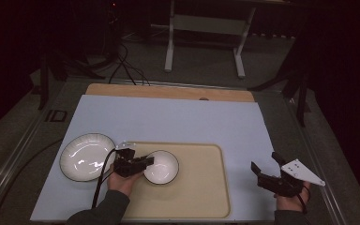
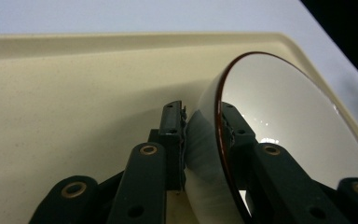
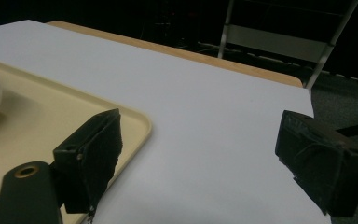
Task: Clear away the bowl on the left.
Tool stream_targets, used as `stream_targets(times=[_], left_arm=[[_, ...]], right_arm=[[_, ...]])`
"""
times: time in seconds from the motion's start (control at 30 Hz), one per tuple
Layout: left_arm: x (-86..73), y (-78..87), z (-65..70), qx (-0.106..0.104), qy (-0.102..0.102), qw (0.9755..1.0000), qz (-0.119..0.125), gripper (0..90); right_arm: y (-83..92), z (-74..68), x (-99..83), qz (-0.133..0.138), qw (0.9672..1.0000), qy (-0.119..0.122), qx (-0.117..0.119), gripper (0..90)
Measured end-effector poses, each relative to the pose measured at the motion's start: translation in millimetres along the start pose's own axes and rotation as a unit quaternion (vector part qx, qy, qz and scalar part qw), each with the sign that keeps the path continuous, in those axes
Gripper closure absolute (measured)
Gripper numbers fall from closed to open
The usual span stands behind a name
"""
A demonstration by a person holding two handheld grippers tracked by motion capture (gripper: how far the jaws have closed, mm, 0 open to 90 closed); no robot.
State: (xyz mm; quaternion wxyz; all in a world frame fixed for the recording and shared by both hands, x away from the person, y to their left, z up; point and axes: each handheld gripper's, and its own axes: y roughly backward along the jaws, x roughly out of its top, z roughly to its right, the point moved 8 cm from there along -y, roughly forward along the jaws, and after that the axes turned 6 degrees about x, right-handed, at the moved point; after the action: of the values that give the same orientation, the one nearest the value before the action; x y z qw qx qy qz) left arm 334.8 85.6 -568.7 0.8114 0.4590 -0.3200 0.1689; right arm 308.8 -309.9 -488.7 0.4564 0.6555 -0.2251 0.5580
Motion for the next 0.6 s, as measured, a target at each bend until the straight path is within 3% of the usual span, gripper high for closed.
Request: stream_targets(times=[0.2,0.4,0.6], left_arm=[[-1.3,-1.0,1.3,0.001,-0.004,1.0,-0.003,70.7],[-1.4,-2.5,0.1,0.004,0.0,1.0,-0.007,52.1],[-1.8,-2.1,-1.6,0.012,-0.005,0.9998,-0.012,43.8]], right_arm=[[0.1,0.0,0.0,0.001,1.0,0.0,0.0,14.3],[0.2,-0.1,0.0,0.0,1.0,-0.001,0.0,14.3],[0.3,0.0,0.0,0.001,1.0,-0.001,0.0,14.3]])
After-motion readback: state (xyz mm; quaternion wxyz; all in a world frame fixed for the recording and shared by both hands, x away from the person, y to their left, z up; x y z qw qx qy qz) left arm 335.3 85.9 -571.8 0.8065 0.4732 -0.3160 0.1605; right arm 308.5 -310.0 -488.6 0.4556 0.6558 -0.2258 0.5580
